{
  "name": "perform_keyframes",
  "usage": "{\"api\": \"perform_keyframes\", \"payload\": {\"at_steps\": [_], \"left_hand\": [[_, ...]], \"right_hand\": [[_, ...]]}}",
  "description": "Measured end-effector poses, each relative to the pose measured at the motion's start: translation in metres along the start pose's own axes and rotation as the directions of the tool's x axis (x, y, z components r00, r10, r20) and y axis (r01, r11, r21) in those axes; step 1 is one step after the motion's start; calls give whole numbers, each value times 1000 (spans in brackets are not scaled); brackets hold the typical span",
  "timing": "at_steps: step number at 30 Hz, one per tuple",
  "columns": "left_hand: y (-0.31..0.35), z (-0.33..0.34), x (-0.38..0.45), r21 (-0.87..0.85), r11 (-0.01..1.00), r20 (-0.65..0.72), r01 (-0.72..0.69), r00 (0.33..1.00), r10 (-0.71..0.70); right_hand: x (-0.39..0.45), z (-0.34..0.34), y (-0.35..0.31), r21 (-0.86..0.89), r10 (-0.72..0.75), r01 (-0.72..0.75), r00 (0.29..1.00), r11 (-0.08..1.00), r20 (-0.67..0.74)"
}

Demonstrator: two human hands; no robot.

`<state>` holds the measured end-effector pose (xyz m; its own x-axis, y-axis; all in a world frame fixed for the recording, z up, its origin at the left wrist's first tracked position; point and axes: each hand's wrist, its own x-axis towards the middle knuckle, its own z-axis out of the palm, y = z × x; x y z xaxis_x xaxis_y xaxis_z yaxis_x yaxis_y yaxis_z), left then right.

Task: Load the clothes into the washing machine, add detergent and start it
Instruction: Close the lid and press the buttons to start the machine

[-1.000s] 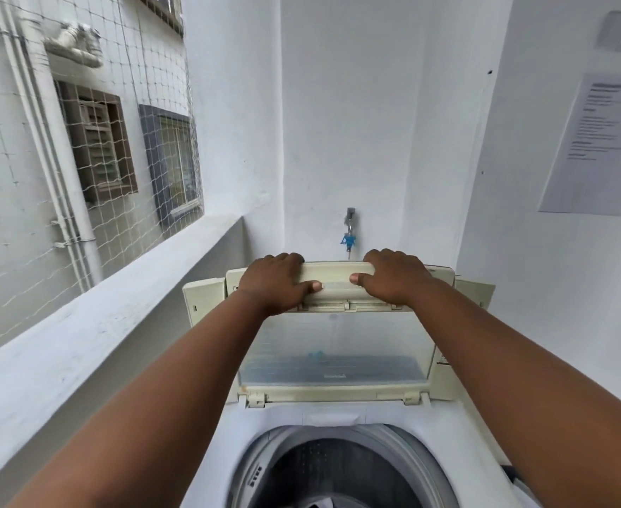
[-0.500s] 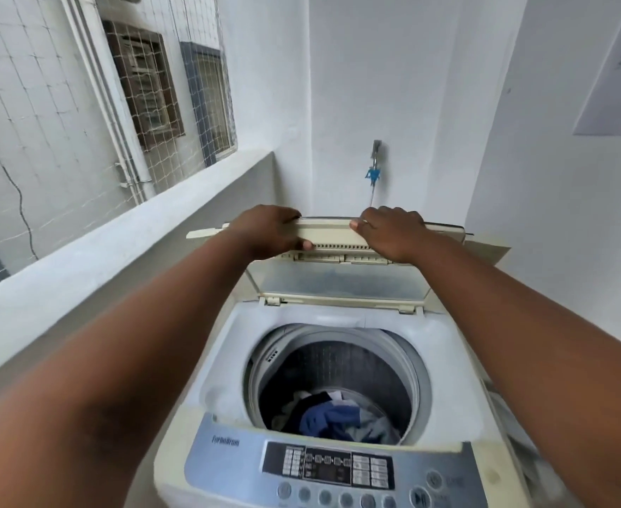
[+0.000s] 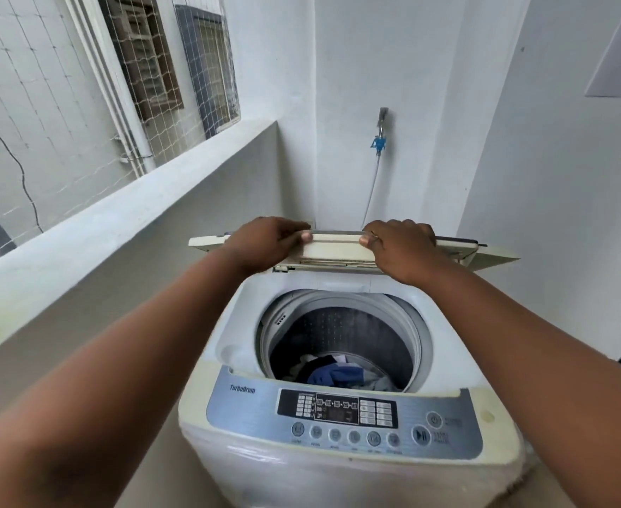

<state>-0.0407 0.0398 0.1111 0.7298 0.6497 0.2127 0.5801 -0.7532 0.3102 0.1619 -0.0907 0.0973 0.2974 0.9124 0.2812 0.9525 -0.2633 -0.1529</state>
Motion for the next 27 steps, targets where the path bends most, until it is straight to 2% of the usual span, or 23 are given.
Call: {"api": "perform_keyframes", "payload": {"at_steps": [6,8,12,16,27], "left_hand": [[2,19,-25,-20,992,40,-121,992,122],[0,27,-31,-31,985,96,-171,980,173],[-7,45,-47,-14,981,255,-194,948,191],[-14,72,-68,38,976,358,-213,915,186],[-26,133,-99,54,976,364,-210,915,177]], "right_hand": [[-32,12,-7,138,11,-24,996,990,89],[-44,17,-11,192,19,-44,992,980,128],[-66,29,-15,137,1,-34,971,990,237],[-91,50,-19,106,-11,-24,950,994,313],[-127,104,-14,71,-69,44,917,996,393]]}}
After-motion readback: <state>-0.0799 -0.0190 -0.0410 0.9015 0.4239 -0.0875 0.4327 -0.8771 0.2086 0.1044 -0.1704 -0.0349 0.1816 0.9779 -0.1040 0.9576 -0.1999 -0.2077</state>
